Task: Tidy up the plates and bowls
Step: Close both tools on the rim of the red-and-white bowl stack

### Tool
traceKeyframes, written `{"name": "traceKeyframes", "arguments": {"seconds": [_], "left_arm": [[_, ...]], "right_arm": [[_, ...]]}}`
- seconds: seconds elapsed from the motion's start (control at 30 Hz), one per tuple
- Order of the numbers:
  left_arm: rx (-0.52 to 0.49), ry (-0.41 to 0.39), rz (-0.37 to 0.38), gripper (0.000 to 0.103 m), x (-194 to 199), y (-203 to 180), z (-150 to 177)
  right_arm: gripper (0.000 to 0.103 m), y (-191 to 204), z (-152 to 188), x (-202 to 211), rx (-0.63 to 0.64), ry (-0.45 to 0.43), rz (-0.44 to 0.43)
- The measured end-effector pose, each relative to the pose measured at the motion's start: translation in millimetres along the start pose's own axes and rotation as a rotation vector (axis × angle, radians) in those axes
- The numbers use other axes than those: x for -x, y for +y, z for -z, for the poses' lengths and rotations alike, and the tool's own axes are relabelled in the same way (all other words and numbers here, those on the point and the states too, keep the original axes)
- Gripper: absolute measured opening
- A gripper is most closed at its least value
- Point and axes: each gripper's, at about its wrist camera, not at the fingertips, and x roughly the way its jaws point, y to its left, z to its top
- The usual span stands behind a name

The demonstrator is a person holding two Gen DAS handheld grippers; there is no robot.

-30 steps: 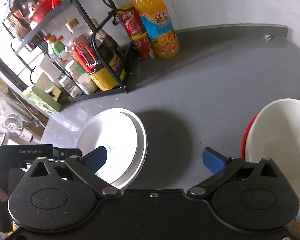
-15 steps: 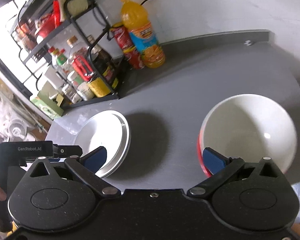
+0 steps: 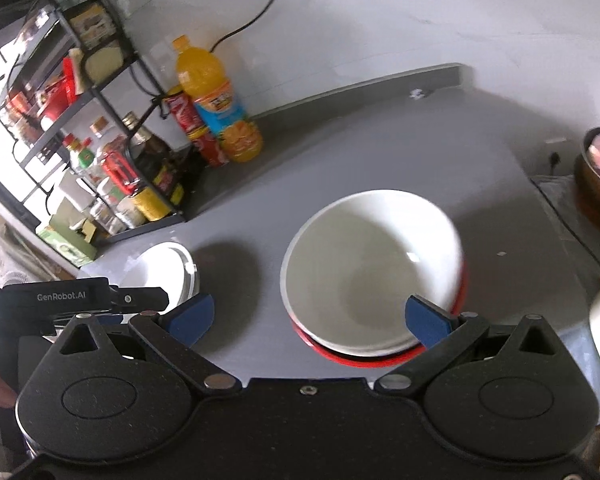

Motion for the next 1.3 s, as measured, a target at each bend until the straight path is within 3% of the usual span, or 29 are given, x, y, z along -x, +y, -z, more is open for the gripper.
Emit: {"name": "traceKeyframes", "arguments": {"seconds": [0.53,0.7,0.97,1.07,1.3], "left_arm": [[-0.137,0.054,0.056,0.098,-58,-52,-15],[-0.133,0.114,0.073,0.096,-82,-52,-22],[-0.104,0.194,0.073,0.081,-121,-51,-31],[-0.093,0.229,0.069,0.068,-135,-52,-33],[-0.088,0.282,0.101,0.05,-158,-63,-35]], "right_arm": [[0.102,-49,5,2,-0.112,-0.026,0.124],[0.093,-66,5,-17,-0.191,0.013,0.149],[0.074,-86,9,-48,-0.285,0.084,0.149],[0.066,-95,12,-58,-0.333,0.107,0.156],[0.057,-108,16,-73,-0.404,0.144,0.146]]}}
